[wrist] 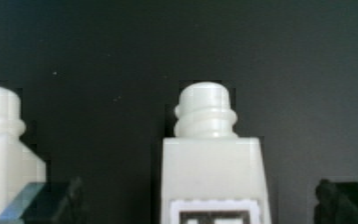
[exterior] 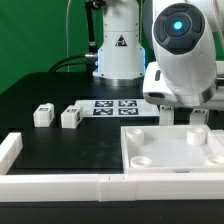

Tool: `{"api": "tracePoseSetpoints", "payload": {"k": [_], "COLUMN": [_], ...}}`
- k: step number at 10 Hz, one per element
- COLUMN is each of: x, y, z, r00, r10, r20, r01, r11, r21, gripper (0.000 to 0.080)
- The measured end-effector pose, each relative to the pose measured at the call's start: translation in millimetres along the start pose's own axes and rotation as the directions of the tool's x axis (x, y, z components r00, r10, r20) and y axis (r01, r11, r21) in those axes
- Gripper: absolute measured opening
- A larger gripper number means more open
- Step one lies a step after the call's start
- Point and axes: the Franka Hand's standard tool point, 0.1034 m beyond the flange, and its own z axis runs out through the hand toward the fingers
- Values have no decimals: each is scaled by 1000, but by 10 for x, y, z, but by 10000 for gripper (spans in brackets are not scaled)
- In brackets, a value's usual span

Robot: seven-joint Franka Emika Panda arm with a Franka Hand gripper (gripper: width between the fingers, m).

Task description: Assemble one leg

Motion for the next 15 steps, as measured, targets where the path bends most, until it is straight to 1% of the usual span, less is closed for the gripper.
{"api": "tracePoseSetpoints", "payload": {"k": [1, 3, 5, 6, 7, 12, 13, 15], "x": [-4, 11, 10, 9, 9, 8, -3, -198], "y": [-23, -7, -6, -6, -6, 4, 36, 48], "z": [27, 33, 36, 36, 36, 20, -49, -282], "r00": [1000, 1000, 1000, 1000, 1000, 1000, 1000, 999], "r10": [-4, -8, -8, -8, -8, -11, -10, -21], "r20": [0, 1, 1, 1, 1, 2, 1, 25], "r01": [4, 8, 8, 8, 8, 11, 10, 21], "r11": [1000, 1000, 1000, 1000, 1000, 1000, 1000, 1000], "r21": [-5, -4, -5, -5, -5, -3, 3, -2], "gripper": [649, 649, 393, 393, 289, 289, 291, 291]}}
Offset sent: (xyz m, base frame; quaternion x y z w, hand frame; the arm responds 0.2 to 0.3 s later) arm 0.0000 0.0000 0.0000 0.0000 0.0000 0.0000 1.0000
